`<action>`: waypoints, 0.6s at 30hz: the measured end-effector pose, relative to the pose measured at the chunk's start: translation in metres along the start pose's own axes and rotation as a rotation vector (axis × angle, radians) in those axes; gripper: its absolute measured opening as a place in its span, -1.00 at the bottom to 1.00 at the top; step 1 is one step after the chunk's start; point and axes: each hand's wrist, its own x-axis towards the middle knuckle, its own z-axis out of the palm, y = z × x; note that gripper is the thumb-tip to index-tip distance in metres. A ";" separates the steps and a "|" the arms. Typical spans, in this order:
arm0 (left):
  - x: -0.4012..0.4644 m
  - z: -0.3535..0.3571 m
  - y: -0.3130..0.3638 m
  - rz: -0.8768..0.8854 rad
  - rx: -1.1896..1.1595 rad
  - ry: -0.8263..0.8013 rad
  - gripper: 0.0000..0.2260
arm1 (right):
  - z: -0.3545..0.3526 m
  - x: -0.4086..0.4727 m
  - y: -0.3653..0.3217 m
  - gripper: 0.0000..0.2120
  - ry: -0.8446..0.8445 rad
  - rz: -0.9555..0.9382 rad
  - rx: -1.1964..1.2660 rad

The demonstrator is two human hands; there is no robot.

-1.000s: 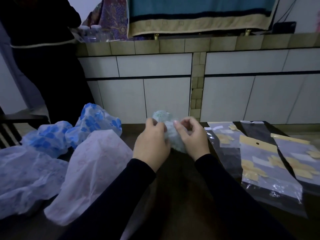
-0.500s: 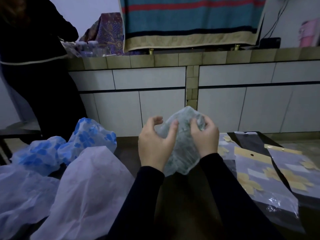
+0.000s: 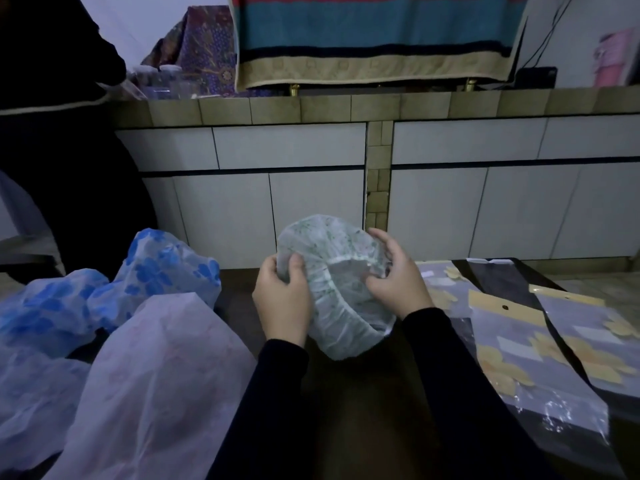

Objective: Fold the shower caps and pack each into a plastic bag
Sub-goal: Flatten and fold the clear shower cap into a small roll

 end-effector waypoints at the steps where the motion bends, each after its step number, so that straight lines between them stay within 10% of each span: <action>1: 0.001 -0.002 -0.001 -0.008 0.009 -0.011 -0.82 | 0.002 -0.003 -0.004 -0.37 0.075 0.007 -0.007; 5: 0.003 -0.013 -0.009 -0.032 0.293 -0.114 -0.83 | 0.000 -0.008 -0.018 -0.48 0.374 0.062 -0.309; 7: 0.003 -0.017 -0.012 -0.058 0.466 -0.137 -0.81 | -0.003 -0.008 -0.016 -0.51 0.228 0.084 -0.467; 14: 0.006 -0.018 -0.021 -0.098 0.624 -0.183 -0.67 | -0.004 -0.004 0.002 -0.20 -0.080 0.350 0.161; 18: 0.005 -0.017 -0.014 0.140 0.643 -0.102 -0.48 | 0.000 -0.006 -0.003 -0.74 -0.068 0.189 0.023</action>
